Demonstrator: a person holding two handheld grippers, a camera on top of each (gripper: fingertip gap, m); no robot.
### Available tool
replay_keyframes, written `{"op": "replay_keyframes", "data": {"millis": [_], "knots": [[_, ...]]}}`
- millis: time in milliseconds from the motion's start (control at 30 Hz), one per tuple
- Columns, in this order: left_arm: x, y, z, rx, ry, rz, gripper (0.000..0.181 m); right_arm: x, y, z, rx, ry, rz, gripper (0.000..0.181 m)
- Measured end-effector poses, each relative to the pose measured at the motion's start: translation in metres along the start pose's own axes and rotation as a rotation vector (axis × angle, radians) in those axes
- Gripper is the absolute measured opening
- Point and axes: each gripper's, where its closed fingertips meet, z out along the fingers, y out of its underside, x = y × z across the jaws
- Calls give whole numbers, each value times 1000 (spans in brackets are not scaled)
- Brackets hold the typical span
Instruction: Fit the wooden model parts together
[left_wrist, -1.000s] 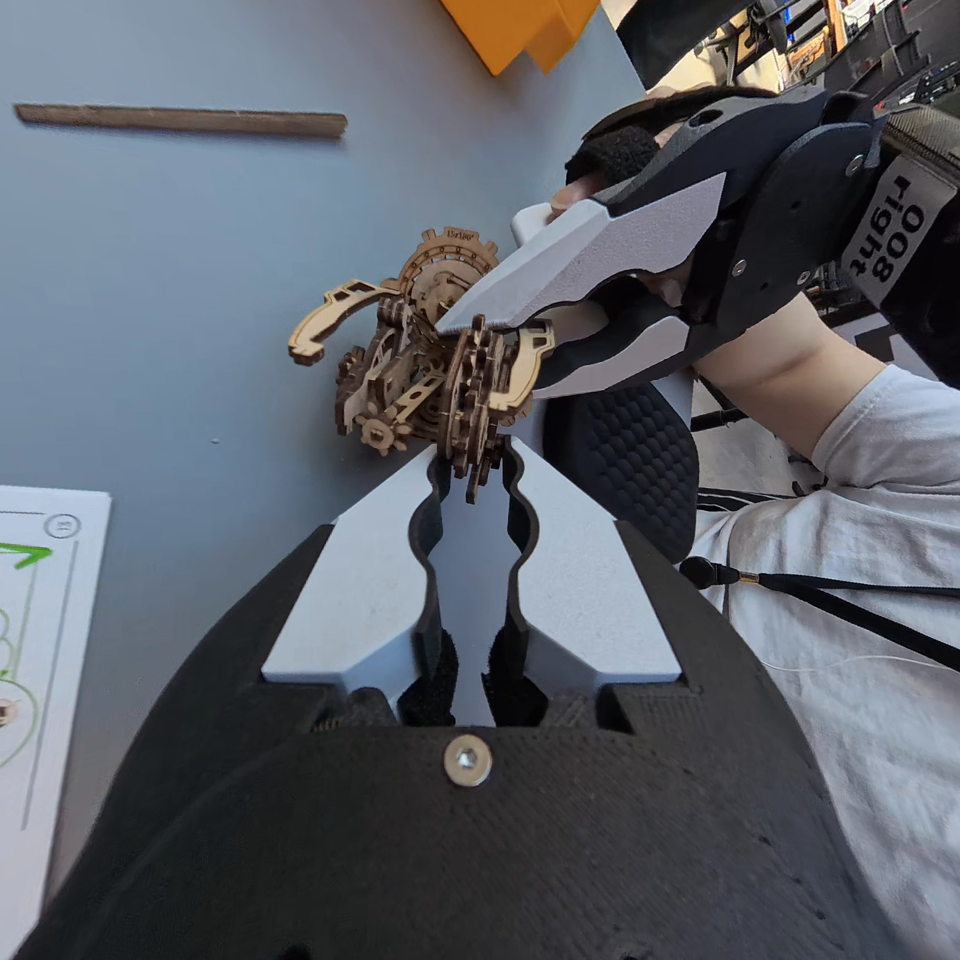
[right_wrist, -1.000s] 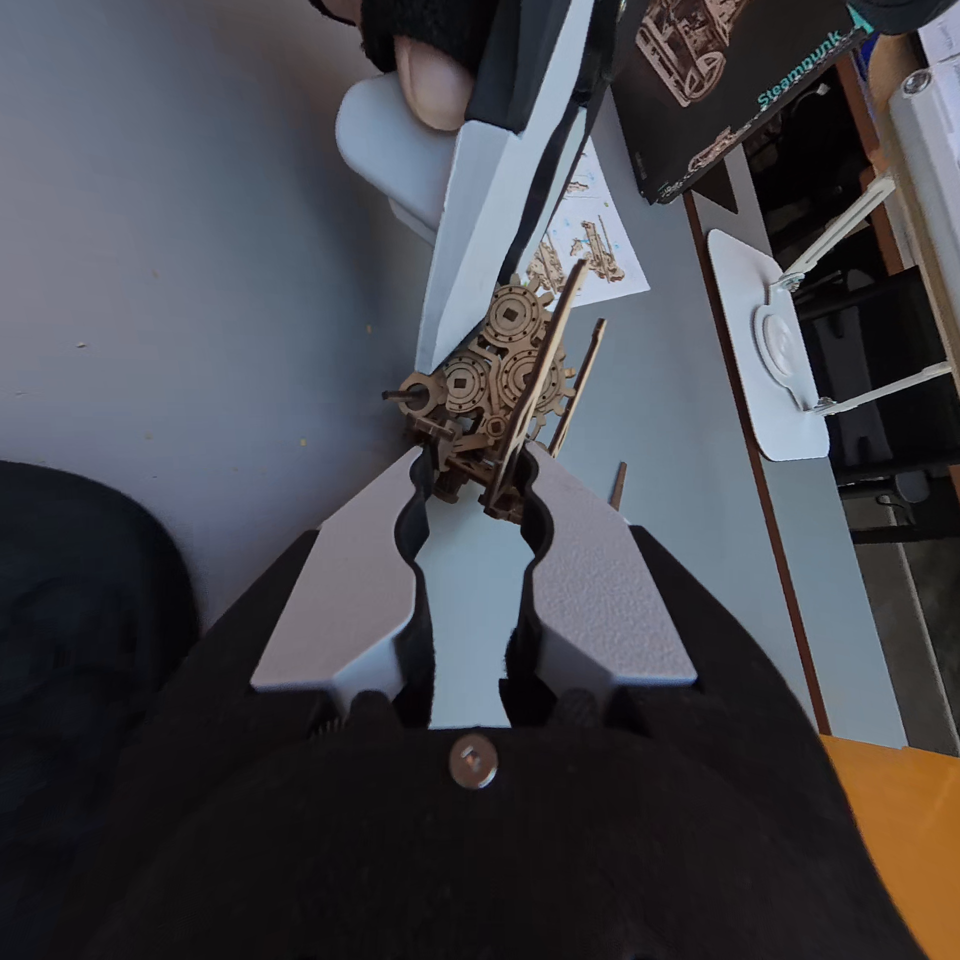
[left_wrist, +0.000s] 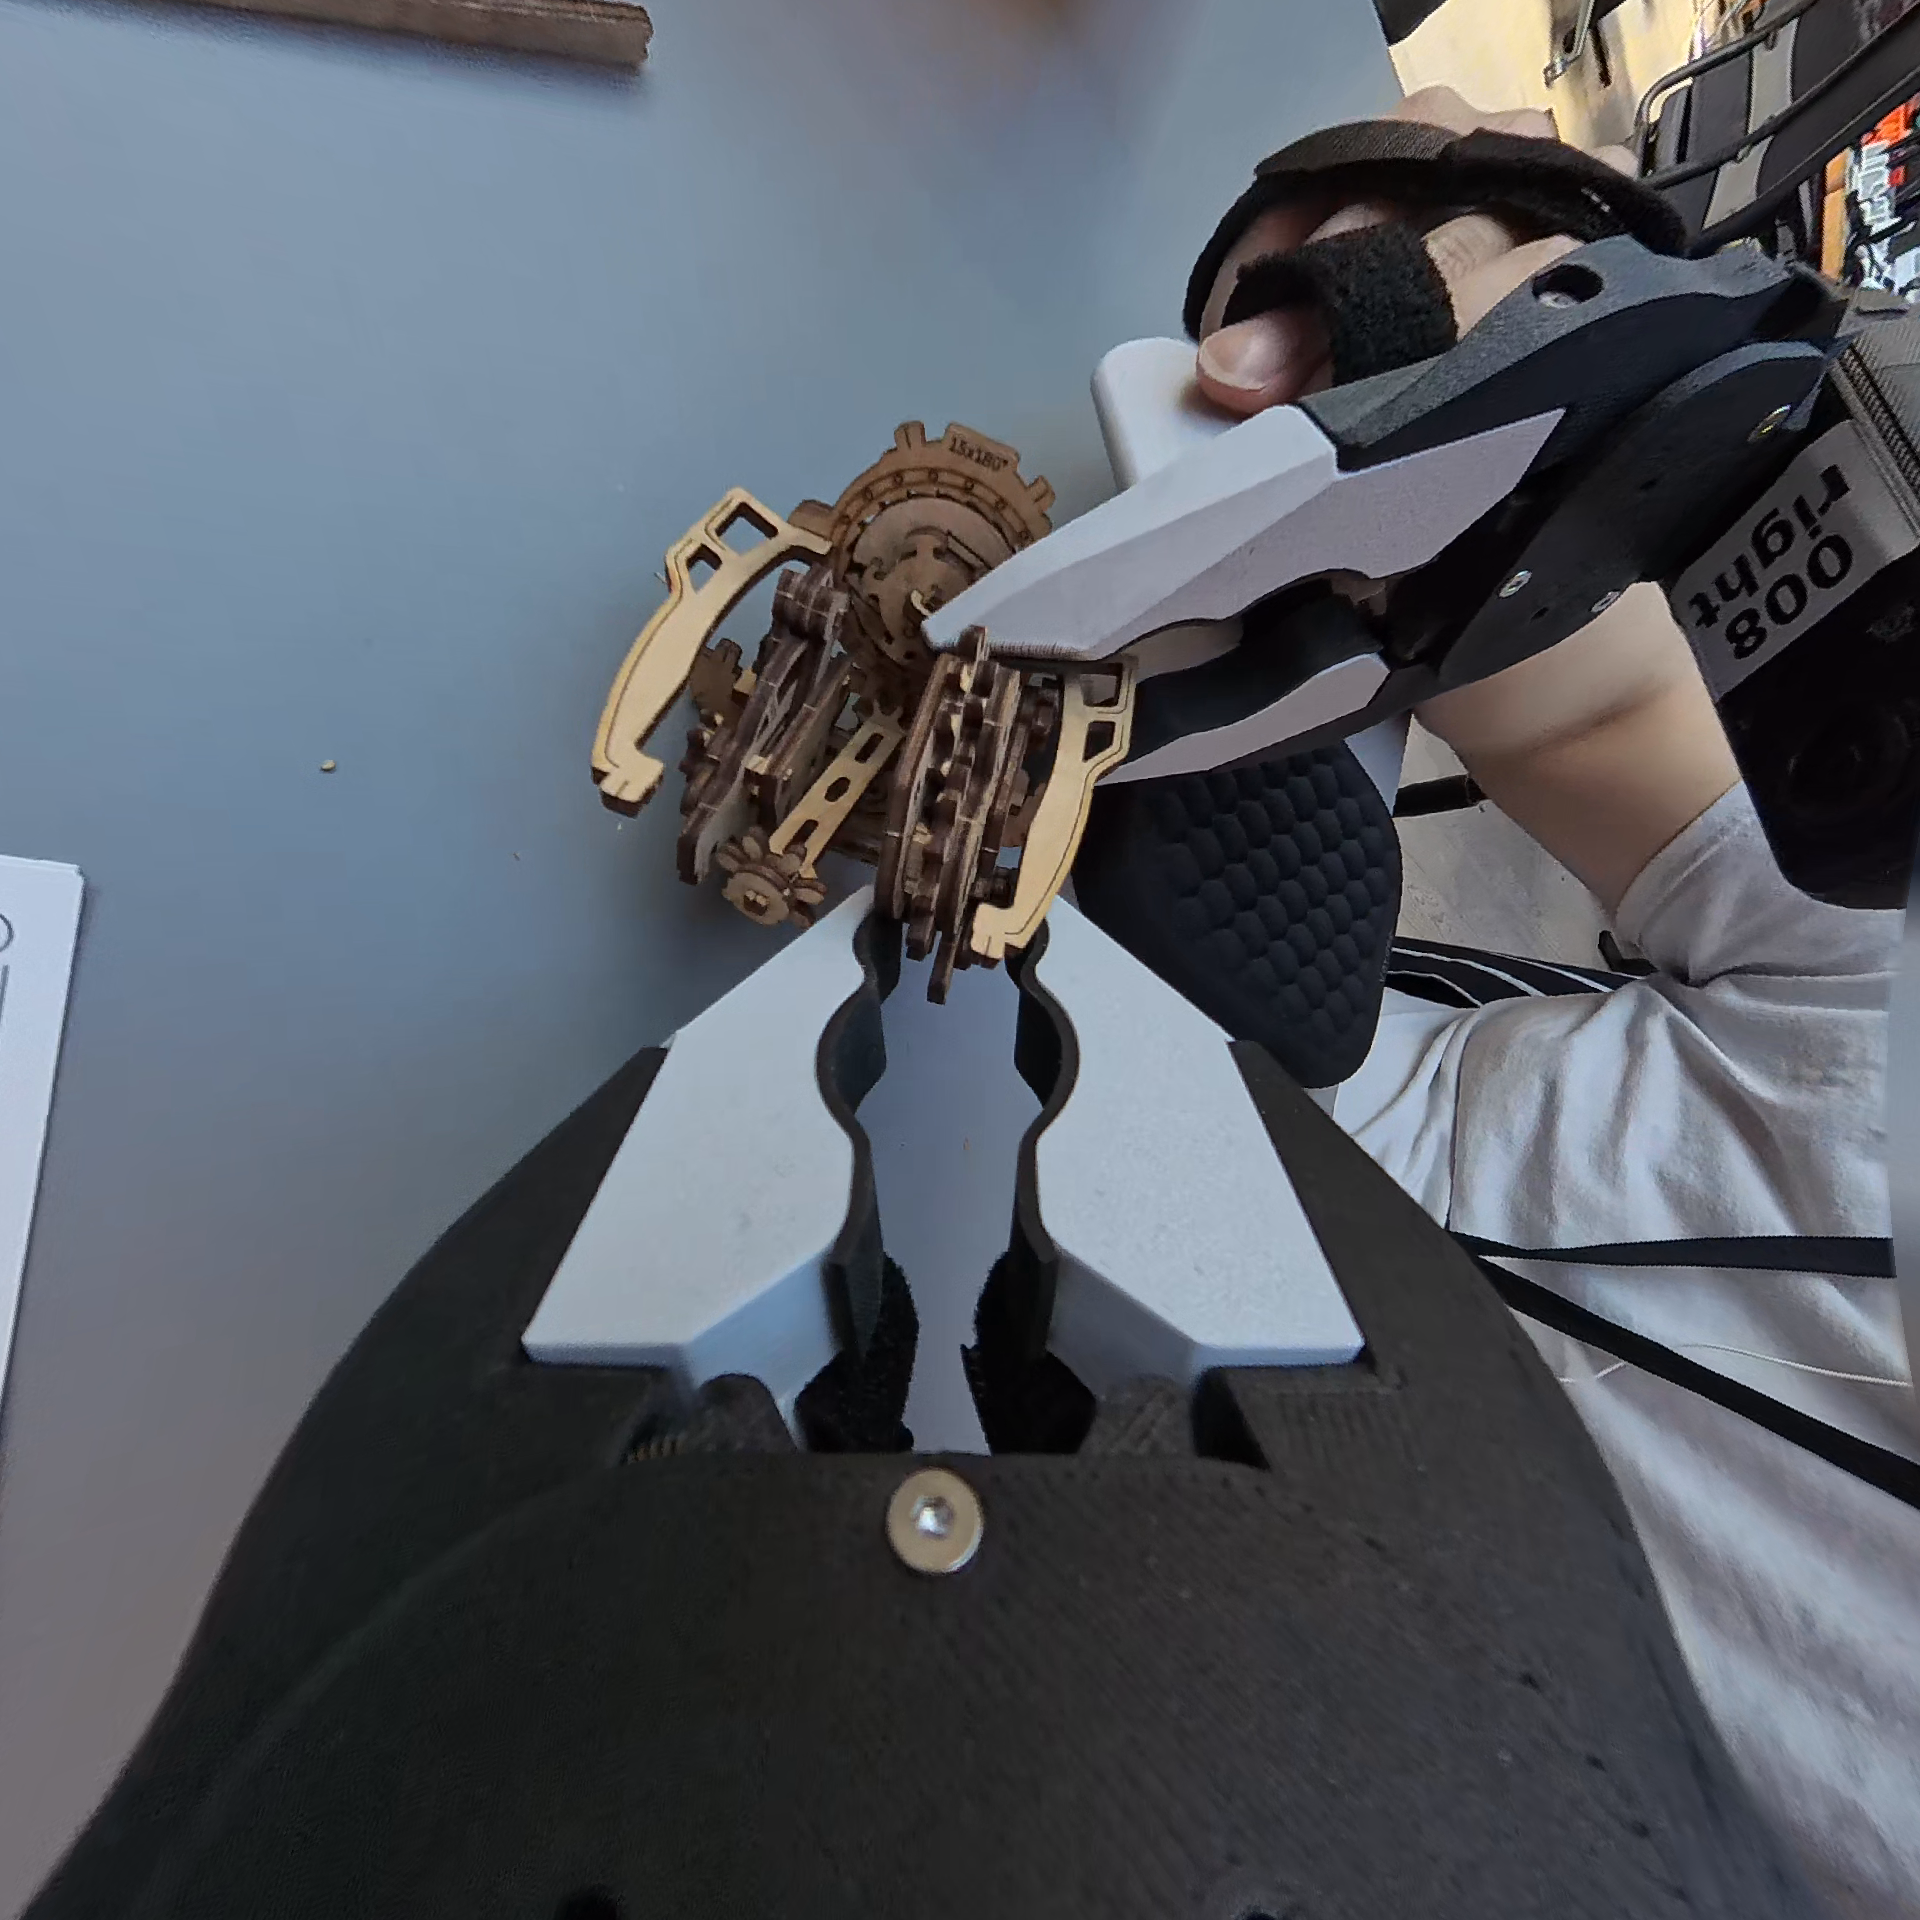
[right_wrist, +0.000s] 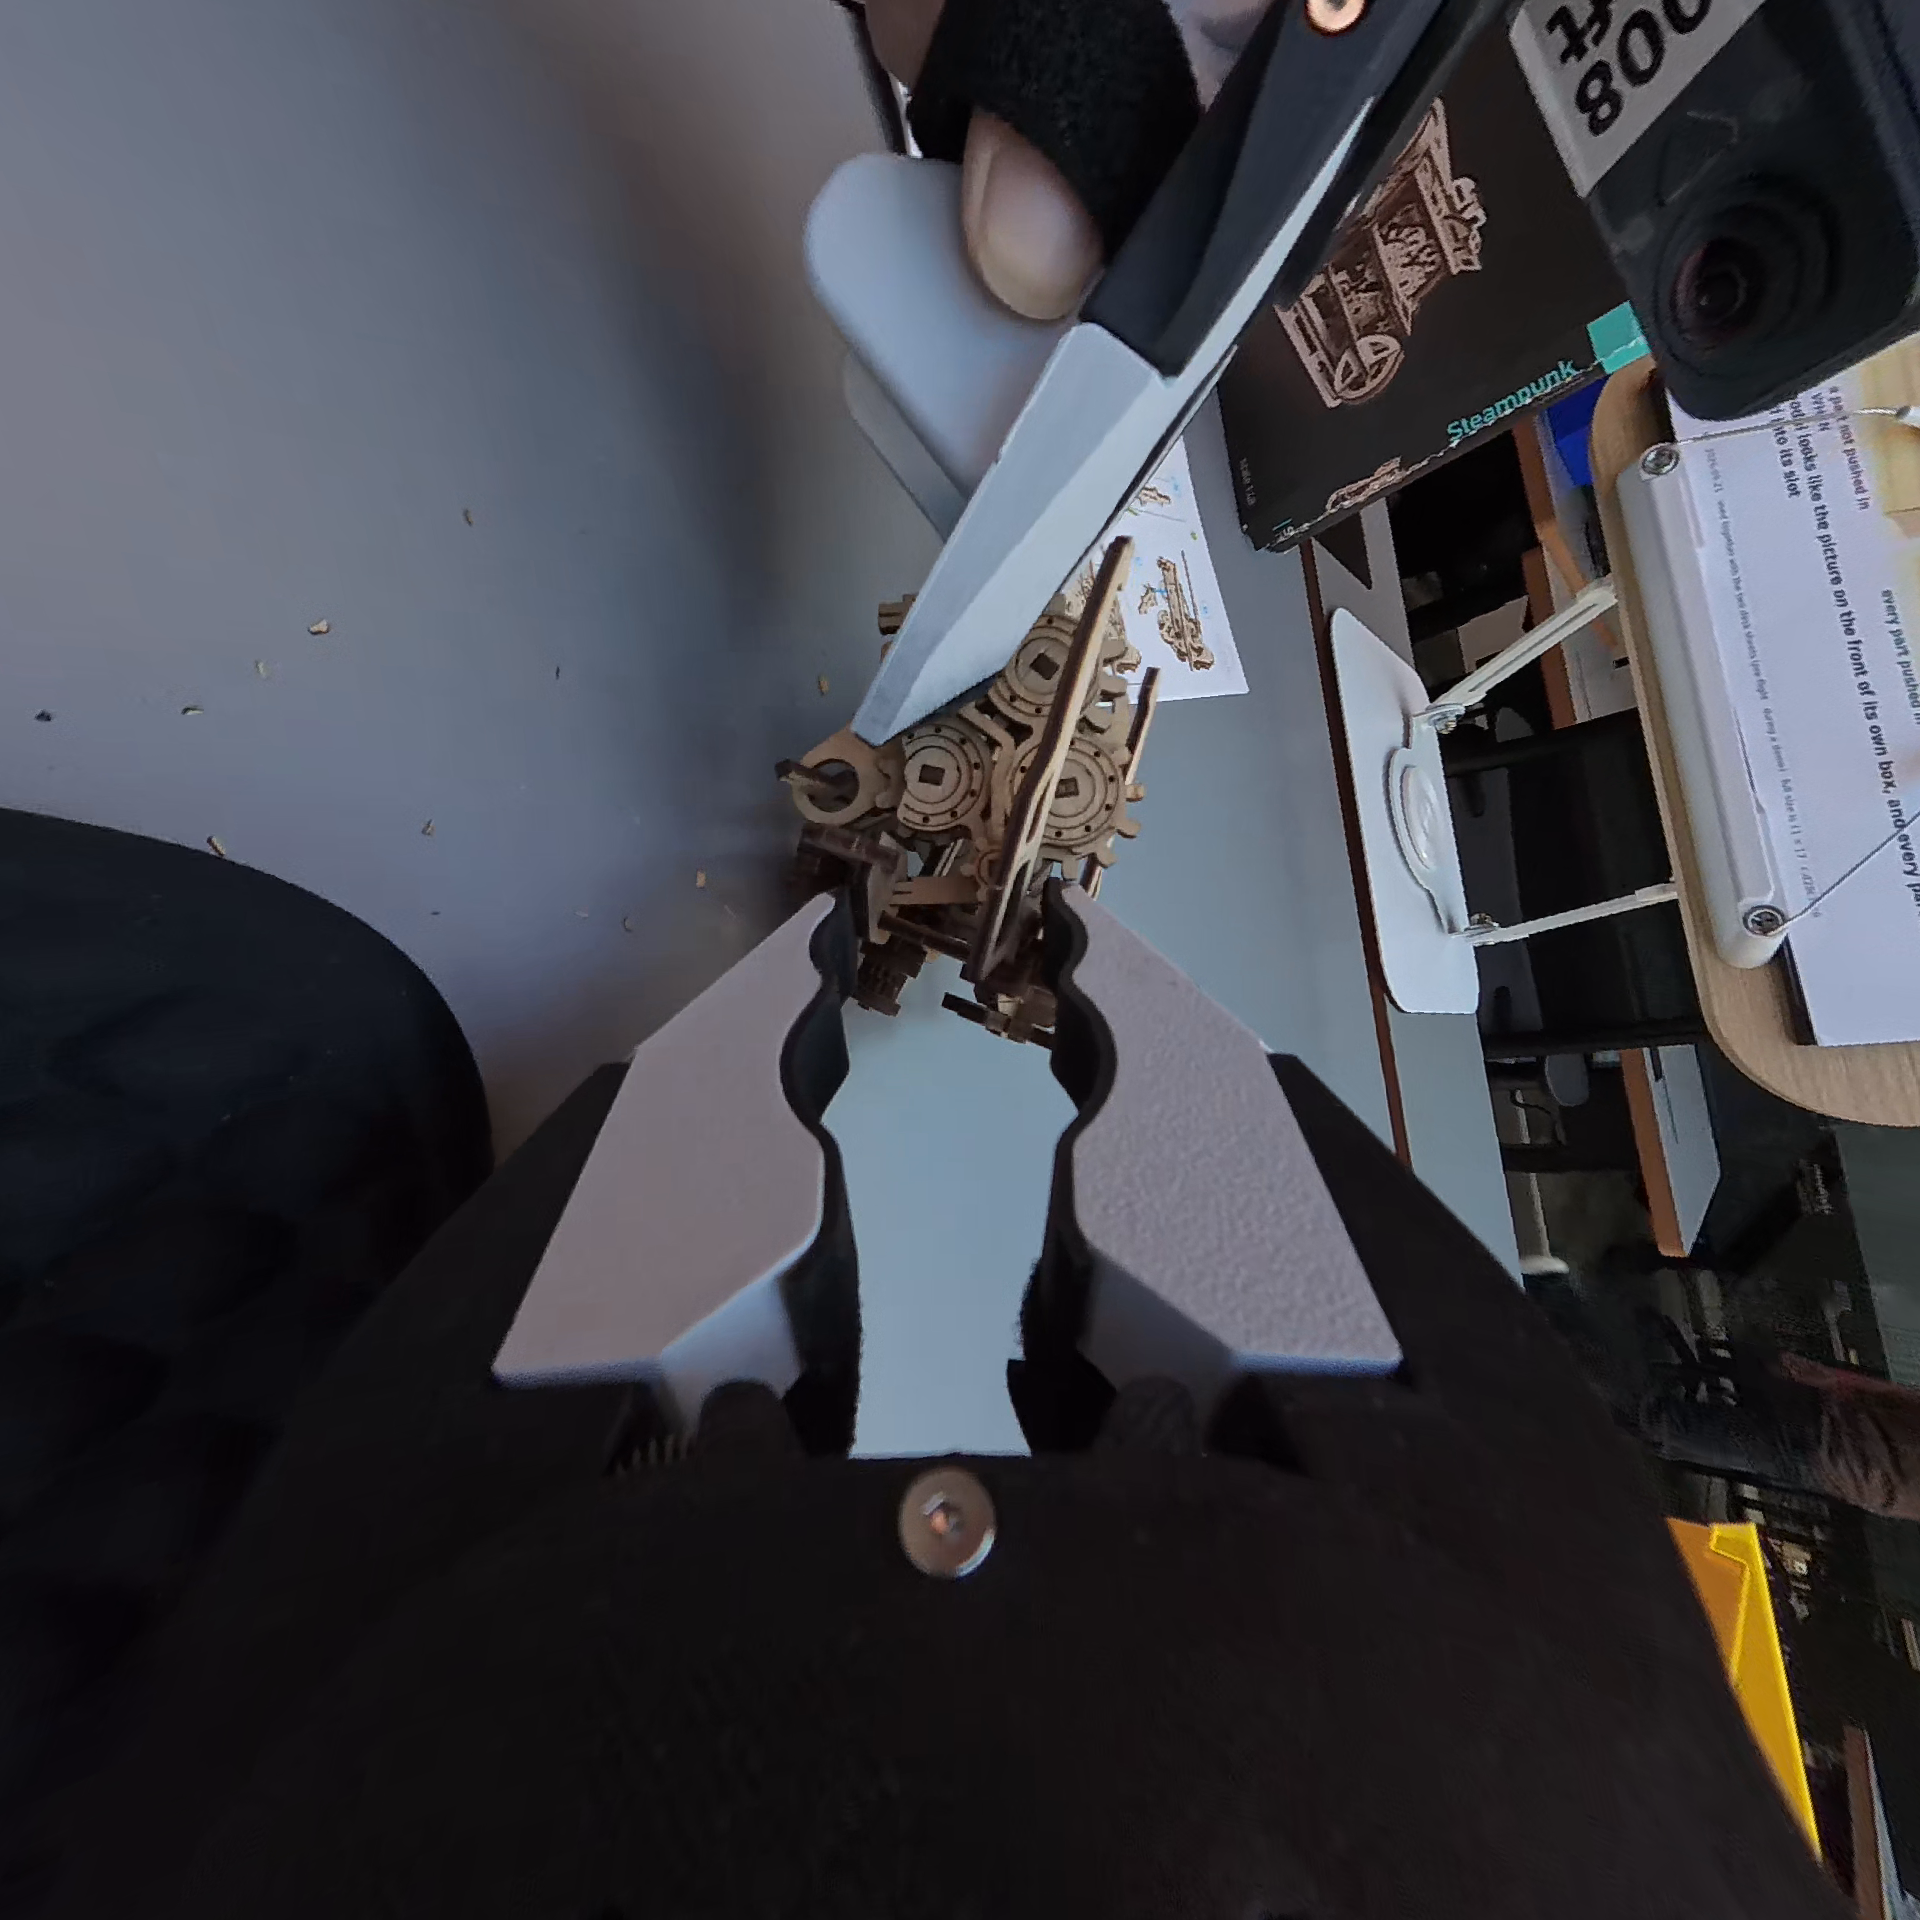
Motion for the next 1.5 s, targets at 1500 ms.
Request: {"op": "replay_keyframes", "data": {"millis": [1500], "knots": [[-7,-1,-5,82,-6,59,18,6,-5,6,70,16,115,52]]}}
